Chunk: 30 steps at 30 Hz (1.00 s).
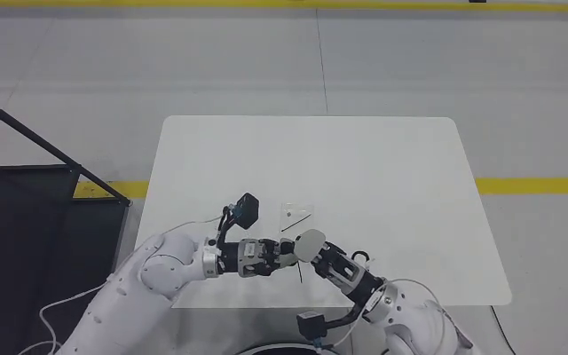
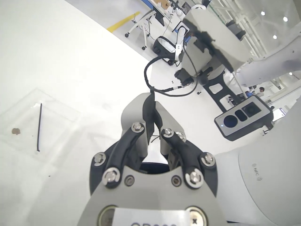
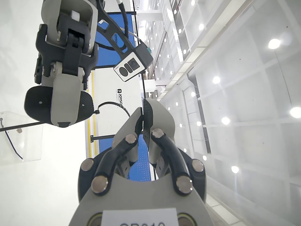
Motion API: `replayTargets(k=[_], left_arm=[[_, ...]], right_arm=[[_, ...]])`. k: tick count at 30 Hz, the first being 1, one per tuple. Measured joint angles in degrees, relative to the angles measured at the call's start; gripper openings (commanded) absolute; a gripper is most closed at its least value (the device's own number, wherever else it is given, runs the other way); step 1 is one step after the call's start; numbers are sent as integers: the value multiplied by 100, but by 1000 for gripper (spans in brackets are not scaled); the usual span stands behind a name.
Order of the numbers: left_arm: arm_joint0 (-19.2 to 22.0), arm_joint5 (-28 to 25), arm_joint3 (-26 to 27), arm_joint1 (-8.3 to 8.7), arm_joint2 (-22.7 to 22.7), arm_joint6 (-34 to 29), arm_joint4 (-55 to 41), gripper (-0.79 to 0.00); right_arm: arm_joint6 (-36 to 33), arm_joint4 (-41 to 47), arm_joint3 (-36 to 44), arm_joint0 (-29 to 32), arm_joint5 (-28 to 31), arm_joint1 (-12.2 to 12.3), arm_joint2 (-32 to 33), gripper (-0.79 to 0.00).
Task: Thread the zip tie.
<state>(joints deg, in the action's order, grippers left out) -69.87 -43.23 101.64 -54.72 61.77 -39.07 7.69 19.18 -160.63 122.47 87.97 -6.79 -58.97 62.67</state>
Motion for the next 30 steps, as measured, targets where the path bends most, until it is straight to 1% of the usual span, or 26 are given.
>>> replayTargets(k=[13,18,22,30], left_arm=[[244,129,-235,20,-136,-785,-1247,-785],[361,195,-348,25,-192,-1152,-1750,-785],[429,253,-410,23,-247,-1379,-2054,-785],[524,336,-525,16,-293,-1643,-2363,-785]], right_arm=[[-129,-668,75,95,-256,-32,-77,-785],[-356,-1066,126,157,-290,-50,-117,-785],[-666,-1501,181,199,-199,-76,-202,-785],[-1002,-1537,164,48,60,-31,-289,-785]])
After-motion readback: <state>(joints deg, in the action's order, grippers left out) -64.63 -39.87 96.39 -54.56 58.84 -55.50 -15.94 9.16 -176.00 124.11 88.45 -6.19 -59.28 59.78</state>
